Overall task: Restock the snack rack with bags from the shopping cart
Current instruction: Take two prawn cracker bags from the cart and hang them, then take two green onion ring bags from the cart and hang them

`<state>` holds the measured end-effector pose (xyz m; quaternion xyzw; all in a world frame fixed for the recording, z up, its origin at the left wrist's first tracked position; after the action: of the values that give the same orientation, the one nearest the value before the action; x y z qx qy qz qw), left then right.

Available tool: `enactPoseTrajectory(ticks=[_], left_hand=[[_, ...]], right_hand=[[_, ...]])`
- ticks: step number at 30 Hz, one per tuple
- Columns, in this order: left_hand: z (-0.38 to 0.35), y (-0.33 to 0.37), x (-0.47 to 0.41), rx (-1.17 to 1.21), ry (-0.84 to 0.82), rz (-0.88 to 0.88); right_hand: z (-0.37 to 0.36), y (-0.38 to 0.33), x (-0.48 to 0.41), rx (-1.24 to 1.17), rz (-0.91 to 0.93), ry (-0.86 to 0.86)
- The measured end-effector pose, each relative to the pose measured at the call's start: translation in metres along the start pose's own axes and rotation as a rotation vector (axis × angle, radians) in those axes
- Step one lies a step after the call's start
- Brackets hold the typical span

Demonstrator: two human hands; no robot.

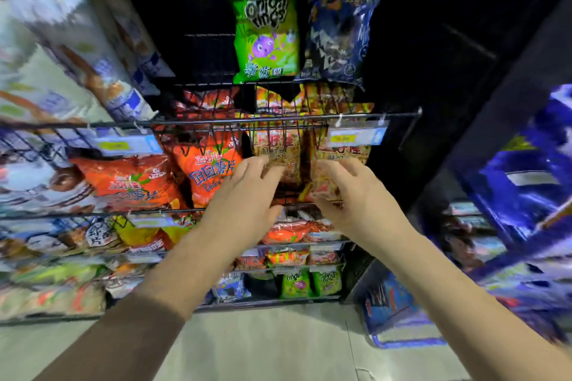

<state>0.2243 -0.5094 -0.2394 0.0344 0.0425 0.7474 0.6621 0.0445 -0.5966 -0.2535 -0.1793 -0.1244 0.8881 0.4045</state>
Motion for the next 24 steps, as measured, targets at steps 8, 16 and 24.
enactPoseTrajectory(ticks=[8,16,24], left_hand=[[0.073,0.06,0.011,-0.101,0.098,-0.173],[0.079,0.114,0.022,-0.032,0.103,-0.483],[0.061,0.237,0.037,0.043,0.087,-0.807]], right_hand=[[0.086,-0.011,0.051,0.157,-0.064,0.151],[0.114,-0.002,0.126,0.134,-0.337,0.236],[0.157,0.043,0.253,0.192,-0.612,0.366]])
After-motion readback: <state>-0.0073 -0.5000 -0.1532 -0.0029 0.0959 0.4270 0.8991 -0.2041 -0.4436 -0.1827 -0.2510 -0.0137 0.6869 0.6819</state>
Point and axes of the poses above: each hand's wrist, its own x-axis away from the middle knuckle, its own z-axis out of the back of the hand, y = z × x, the point moved 2 cm from there along -x, towards the middle knuckle, and after that the axes turned 2 degrees about -z, right-handed, at the moved point
